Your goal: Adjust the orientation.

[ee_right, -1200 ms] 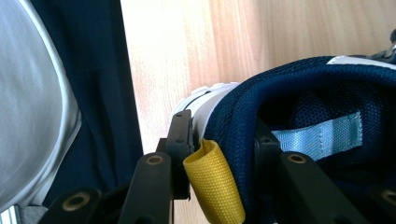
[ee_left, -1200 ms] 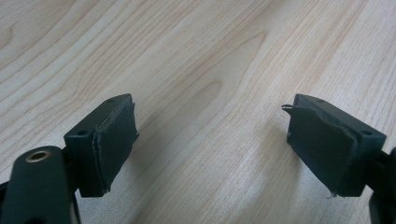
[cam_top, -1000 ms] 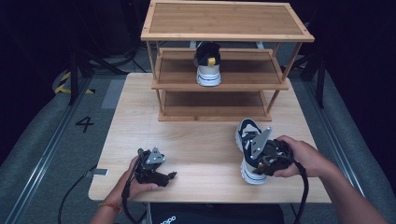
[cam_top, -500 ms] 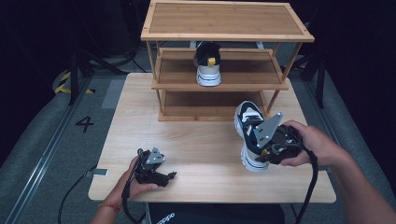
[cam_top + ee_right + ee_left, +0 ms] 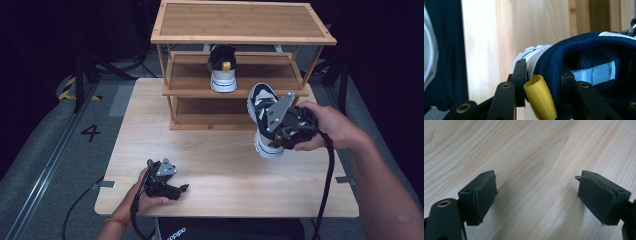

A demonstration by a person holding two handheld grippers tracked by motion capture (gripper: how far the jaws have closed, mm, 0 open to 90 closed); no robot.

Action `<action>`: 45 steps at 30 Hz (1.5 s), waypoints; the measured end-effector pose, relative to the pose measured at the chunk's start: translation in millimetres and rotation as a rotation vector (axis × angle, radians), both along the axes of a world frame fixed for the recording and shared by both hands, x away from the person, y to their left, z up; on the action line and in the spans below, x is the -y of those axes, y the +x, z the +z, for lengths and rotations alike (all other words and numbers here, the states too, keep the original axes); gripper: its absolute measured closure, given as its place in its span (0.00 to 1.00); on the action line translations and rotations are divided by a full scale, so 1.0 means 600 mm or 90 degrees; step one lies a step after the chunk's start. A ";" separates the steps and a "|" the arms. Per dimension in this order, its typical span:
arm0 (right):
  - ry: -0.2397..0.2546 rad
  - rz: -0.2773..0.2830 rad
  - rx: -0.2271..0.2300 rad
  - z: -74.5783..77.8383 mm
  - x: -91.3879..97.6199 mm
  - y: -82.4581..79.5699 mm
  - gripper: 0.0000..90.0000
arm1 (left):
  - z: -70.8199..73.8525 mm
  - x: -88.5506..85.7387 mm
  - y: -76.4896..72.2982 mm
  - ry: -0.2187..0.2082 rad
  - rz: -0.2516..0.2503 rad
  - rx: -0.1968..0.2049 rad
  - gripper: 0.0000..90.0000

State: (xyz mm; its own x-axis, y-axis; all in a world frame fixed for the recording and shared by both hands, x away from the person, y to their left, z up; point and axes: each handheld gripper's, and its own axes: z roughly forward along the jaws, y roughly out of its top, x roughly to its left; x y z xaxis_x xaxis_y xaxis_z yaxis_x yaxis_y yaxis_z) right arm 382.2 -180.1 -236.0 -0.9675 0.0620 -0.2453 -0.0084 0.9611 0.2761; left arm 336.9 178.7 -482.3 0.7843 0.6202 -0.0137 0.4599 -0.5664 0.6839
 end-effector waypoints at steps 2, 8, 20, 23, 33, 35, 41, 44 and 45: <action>0.003 -0.003 0.004 0.009 -0.003 0.012 0.75 | 0.000 0.000 0.000 0.000 0.000 0.000 0.18; 0.013 -0.011 0.018 0.031 -0.004 0.050 0.75 | 0.001 0.000 0.000 0.002 -0.001 -0.002 0.18; 0.016 -0.034 0.023 0.039 -0.032 0.141 0.74 | 0.000 0.000 -0.002 -0.001 0.007 0.000 0.18; 0.010 -0.041 0.019 0.040 -0.040 0.161 0.74 | 0.000 0.000 -0.002 -0.002 0.008 0.000 0.18; 0.023 -0.045 0.002 0.046 -0.050 0.203 0.73 | 0.000 -0.001 -0.003 -0.003 0.011 0.001 0.18; 0.019 -0.046 0.013 0.049 -0.049 0.209 0.73 | 0.000 -0.001 -0.003 -0.003 0.011 0.001 0.18; 0.023 -0.055 0.021 0.065 -0.051 0.226 0.72 | 0.000 -0.001 -0.003 -0.002 0.010 0.002 0.18; 0.010 -0.054 0.031 0.067 -0.059 0.232 0.71 | 0.000 -0.002 -0.004 0.000 0.011 0.003 0.18; 0.007 -0.051 0.034 0.067 -0.062 0.235 0.71 | 0.001 -0.002 -0.004 0.003 0.012 0.002 0.18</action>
